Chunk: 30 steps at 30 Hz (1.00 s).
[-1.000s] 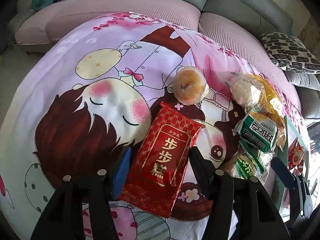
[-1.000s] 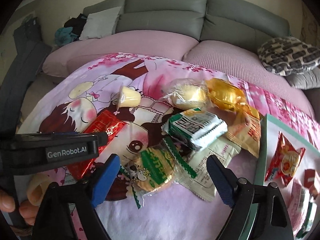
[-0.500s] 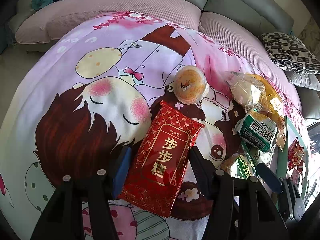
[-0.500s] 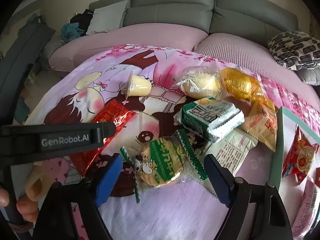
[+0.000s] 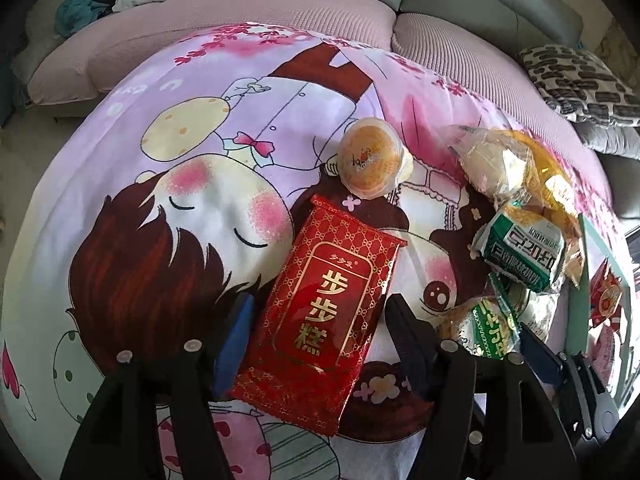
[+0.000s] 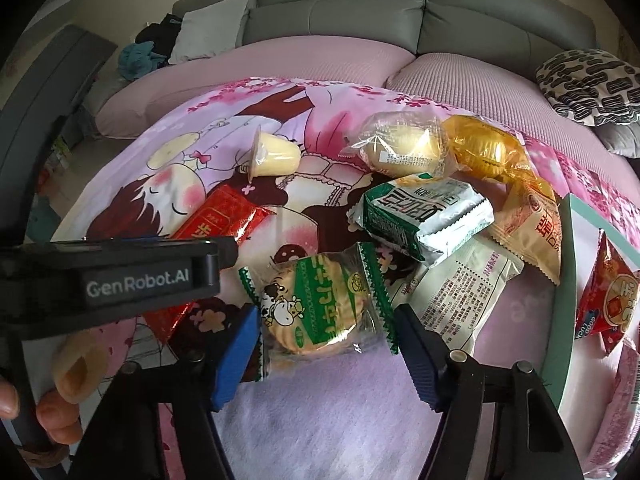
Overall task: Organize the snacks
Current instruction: 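Grasp the round green-wrapped biscuit with the right tool while the left tool holds the red pack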
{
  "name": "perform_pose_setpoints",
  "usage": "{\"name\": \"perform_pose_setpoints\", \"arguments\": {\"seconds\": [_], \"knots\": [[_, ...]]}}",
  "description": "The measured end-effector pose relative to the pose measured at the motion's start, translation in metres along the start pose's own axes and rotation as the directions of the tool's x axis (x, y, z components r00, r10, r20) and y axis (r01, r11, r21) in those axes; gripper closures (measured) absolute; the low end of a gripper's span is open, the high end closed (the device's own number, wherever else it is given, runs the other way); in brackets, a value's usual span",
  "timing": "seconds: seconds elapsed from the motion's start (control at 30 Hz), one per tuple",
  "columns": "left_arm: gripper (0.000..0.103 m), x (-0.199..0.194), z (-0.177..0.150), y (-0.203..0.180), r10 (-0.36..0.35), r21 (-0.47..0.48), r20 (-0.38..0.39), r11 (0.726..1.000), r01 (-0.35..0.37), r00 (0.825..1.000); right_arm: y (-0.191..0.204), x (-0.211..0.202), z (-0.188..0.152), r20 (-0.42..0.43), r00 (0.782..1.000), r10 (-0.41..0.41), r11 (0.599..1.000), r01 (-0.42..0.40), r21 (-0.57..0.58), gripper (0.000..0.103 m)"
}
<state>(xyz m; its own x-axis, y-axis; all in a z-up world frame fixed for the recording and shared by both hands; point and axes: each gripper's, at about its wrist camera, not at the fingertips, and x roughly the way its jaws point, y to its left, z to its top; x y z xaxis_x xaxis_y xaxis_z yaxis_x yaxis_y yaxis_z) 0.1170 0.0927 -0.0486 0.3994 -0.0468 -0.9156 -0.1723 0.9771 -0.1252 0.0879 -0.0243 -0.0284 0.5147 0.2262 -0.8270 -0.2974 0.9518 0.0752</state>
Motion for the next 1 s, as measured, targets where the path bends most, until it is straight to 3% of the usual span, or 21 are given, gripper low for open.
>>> {"name": "perform_pose_setpoints", "arguments": {"seconds": [0.1,0.3,0.47,0.6,0.73,1.0], "knots": [[0.029,0.002,0.0,-0.005,0.017,0.024,0.001,1.0,-0.017,1.0,0.002,0.001,0.0,-0.002,1.0,-0.01,1.0,0.01,-0.009,0.032],[0.029,0.004,0.0,-0.009,0.038,0.043,0.007,0.998,-0.039,0.999,0.003,0.002,0.0,-0.003,1.0,-0.013,1.0,0.013,-0.01,0.032],[0.038,0.002,-0.001,-0.007,0.058,0.037,0.02,0.998,-0.058,0.998,0.003,0.002,0.0,-0.004,1.0,-0.018,1.0,0.018,-0.012,0.032],[0.046,0.001,-0.001,-0.006,0.062,0.027,0.032,0.998,-0.063,0.998,0.002,0.001,0.0,-0.005,1.0,-0.016,1.0,0.016,-0.007,0.039],[0.048,0.0,-0.002,-0.004,0.063,0.018,0.039,0.998,-0.064,0.997,0.001,-0.003,-0.001,0.0,1.0,-0.013,1.0,0.013,0.002,0.045],[0.05,-0.008,-0.004,-0.002,0.066,0.002,0.052,0.998,-0.066,0.996,-0.004,-0.016,0.001,0.038,0.999,0.004,1.0,-0.005,0.019,0.048]]}}
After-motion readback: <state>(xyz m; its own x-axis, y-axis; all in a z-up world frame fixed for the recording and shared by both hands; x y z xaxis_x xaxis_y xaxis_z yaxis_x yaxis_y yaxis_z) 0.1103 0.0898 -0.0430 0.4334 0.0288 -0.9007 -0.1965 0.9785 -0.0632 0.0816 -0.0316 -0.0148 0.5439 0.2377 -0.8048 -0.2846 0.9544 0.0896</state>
